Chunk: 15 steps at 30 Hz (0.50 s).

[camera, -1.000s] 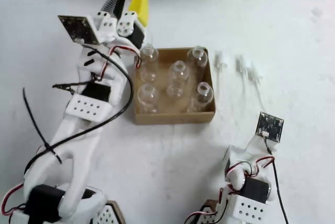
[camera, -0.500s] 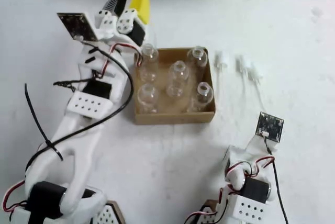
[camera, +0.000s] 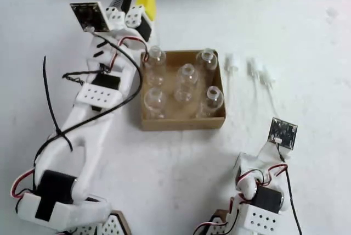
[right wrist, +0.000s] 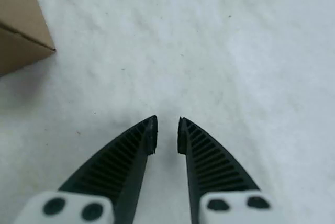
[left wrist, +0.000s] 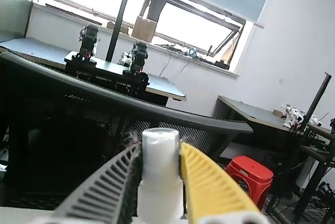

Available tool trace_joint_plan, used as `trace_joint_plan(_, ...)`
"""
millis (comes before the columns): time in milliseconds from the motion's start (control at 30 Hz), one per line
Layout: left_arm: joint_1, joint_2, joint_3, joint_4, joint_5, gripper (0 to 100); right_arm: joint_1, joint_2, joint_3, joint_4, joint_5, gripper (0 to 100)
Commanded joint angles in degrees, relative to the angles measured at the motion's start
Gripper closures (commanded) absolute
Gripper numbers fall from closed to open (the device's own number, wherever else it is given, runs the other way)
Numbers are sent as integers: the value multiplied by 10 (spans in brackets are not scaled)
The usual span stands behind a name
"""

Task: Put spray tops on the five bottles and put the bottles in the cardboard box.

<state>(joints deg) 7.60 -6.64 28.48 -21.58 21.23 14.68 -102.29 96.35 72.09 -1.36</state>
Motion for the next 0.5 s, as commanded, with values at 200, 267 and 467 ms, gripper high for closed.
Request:
trace_joint_plan(200, 4, -19, 26, -15, 3, 977, 3, -3, 5, -1, 0, 946)
trace_joint_plan(267, 5, -22, 38, -15, 2, 977, 3, -3, 5, 0, 0, 946)
trace_joint_plan(467, 5, -22, 60, -15, -12, 978, 3, -3, 5, 0, 0, 946)
